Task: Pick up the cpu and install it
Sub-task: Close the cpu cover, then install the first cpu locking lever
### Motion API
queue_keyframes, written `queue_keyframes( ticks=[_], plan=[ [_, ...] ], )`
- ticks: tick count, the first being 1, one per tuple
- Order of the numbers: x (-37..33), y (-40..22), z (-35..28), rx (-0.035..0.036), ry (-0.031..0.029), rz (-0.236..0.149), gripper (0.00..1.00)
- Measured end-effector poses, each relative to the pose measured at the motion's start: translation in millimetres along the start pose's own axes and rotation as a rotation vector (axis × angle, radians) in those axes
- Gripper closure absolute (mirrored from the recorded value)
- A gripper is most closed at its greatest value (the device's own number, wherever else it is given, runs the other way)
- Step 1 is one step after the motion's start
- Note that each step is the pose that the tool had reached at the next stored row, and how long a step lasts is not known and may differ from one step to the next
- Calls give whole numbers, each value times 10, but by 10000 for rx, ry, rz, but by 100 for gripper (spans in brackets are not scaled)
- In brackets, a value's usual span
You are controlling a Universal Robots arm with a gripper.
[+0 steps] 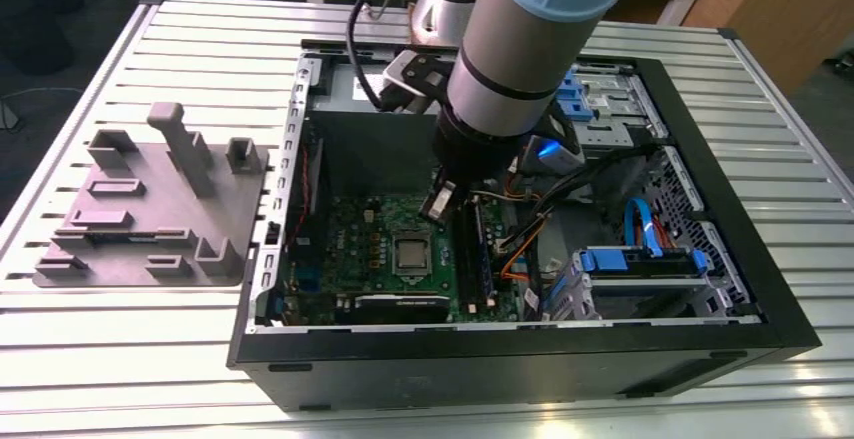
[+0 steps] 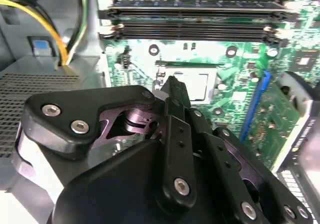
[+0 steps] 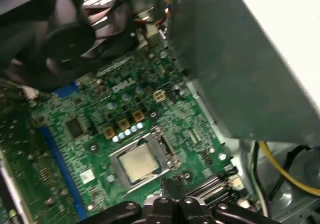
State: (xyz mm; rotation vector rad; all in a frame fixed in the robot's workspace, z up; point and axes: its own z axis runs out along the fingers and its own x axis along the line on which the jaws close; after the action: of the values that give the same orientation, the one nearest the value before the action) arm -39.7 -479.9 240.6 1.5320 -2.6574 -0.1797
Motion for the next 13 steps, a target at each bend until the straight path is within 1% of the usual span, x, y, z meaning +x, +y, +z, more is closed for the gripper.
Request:
queue_keyframes(
  ticks=[4, 6, 13],
  plan=[
    [77, -41, 1, 4, 8, -13, 90],
    [102, -44, 1, 6, 14, -29, 90],
    [105, -40, 2, 6, 17, -52, 90]
  ],
)
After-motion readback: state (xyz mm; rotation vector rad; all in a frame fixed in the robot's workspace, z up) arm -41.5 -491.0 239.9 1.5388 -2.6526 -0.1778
